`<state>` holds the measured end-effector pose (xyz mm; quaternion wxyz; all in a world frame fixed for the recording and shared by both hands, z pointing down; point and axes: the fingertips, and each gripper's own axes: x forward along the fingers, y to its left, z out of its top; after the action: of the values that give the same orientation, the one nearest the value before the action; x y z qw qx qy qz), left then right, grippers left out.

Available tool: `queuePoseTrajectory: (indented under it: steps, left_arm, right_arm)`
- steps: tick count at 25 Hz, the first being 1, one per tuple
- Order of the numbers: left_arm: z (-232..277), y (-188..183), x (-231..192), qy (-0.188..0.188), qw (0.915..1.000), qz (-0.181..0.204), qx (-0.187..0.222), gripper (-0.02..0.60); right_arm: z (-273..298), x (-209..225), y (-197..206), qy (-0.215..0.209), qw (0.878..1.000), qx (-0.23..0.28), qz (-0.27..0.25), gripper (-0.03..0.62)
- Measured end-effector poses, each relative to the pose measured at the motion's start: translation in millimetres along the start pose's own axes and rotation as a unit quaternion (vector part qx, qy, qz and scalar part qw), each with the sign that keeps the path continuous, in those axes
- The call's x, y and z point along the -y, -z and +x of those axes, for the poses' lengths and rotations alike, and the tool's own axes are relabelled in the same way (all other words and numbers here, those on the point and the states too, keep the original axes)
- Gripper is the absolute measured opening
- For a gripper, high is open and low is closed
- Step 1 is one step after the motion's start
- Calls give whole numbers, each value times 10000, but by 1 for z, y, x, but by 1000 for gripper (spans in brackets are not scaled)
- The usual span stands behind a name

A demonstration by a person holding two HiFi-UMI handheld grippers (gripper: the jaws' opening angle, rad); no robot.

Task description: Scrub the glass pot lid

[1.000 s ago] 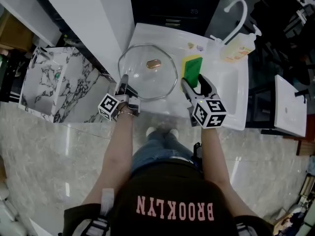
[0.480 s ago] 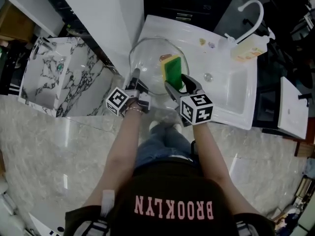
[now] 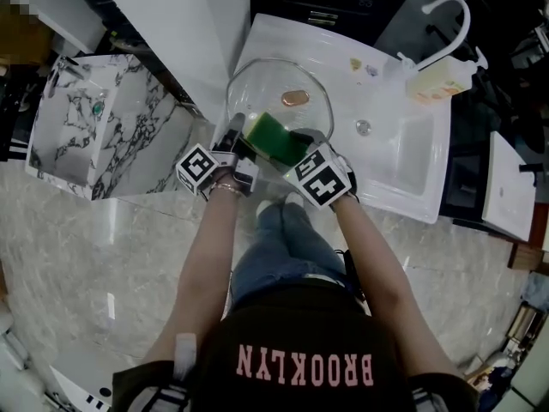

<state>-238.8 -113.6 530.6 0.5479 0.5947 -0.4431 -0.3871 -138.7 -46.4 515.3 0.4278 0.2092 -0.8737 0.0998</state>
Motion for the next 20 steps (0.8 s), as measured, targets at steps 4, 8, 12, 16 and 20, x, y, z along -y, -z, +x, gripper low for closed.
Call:
queuePoseTrajectory:
  steps: [4, 8, 12, 16, 20]
  left_arm:
    - [0, 0, 1, 19, 10000, -9, 62, 44]
    - [-1, -2, 0, 17, 9999, 11, 124, 43]
    - [0, -2, -1, 7, 9999, -3, 173, 44]
    - [-2, -3, -2, 12, 9998, 2, 195, 44]
    - [-1, -3, -1, 5, 9998, 35, 203, 43]
  right_arm:
    - [9, -5, 2, -114, 9977, -490, -462, 276]
    - [11, -6, 0, -134, 9967, -621, -502, 276]
    - [10, -5, 1, -128, 9970, -585, -486, 275]
    - [8, 1, 11, -219, 9972, -602, -388, 275]
    - [5, 12, 19, -342, 9972, -602, -269, 275]
